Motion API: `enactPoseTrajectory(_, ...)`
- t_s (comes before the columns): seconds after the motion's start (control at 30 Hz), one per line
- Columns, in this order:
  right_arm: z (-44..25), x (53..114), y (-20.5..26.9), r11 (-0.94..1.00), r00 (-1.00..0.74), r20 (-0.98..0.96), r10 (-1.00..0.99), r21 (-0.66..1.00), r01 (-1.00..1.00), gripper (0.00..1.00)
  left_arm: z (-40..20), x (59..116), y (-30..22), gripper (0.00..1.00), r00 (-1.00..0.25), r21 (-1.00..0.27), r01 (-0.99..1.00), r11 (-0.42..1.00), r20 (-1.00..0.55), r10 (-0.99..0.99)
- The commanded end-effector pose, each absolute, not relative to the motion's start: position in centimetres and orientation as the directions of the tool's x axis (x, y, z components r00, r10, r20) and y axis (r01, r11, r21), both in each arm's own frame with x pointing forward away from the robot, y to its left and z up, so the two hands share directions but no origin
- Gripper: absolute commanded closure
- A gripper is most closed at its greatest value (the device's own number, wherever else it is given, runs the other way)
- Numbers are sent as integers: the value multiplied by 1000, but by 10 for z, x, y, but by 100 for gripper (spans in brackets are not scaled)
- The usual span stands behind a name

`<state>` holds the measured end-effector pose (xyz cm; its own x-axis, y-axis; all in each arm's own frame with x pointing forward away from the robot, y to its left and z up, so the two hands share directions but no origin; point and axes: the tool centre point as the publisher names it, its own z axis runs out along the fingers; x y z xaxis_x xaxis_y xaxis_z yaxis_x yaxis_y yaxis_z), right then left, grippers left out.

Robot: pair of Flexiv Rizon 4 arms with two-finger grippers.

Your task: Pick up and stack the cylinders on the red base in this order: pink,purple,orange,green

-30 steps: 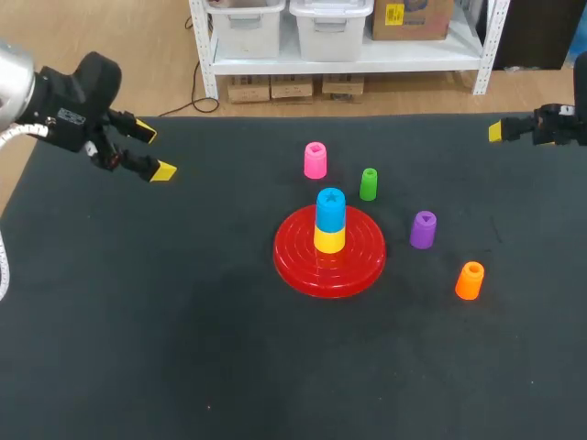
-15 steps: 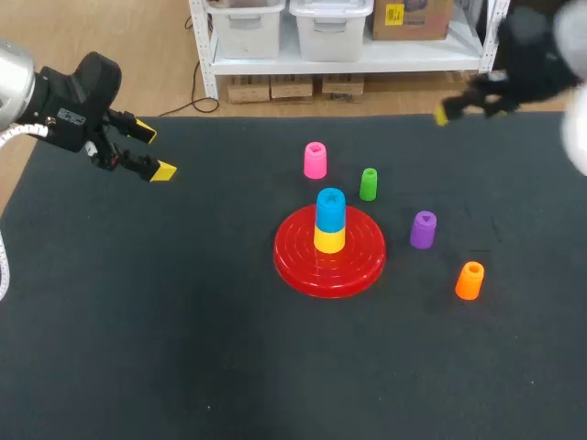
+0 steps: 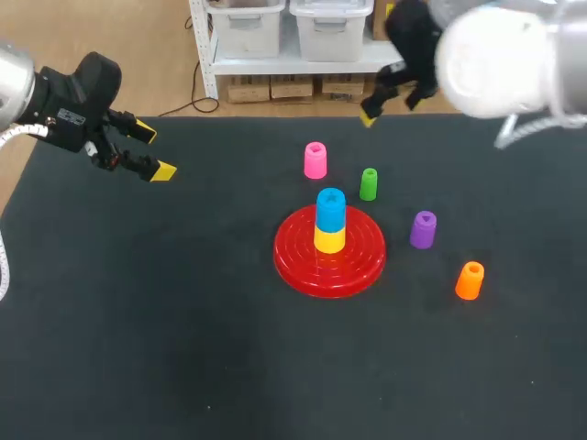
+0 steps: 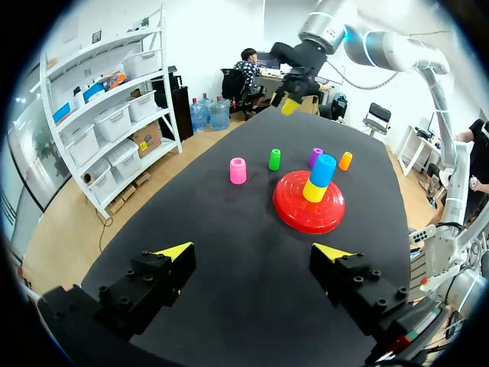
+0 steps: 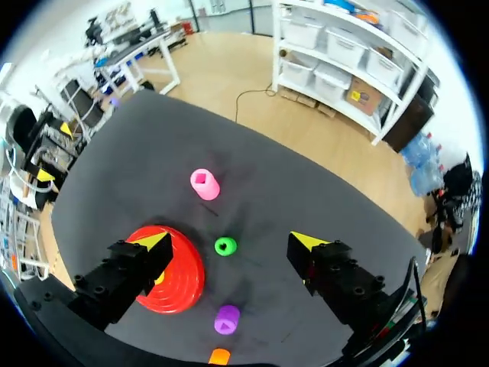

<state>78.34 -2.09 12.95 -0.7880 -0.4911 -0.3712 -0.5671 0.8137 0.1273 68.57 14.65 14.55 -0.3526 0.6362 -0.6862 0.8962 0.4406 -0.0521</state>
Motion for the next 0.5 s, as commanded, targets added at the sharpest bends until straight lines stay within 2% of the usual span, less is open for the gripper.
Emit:
enactPoseTrajectory(0.03, 113, 807, 10, 809, -807, -242, -539, 115, -576, 0, 145, 685, 147, 0, -349, -50, 897, 440, -690, 634)
enactPoseTrajectory(0.5, 71, 830, 58, 786, -783, -121, -610, 33, -617, 0, 145, 685, 147, 0, -349, -50, 897, 440, -690, 634)
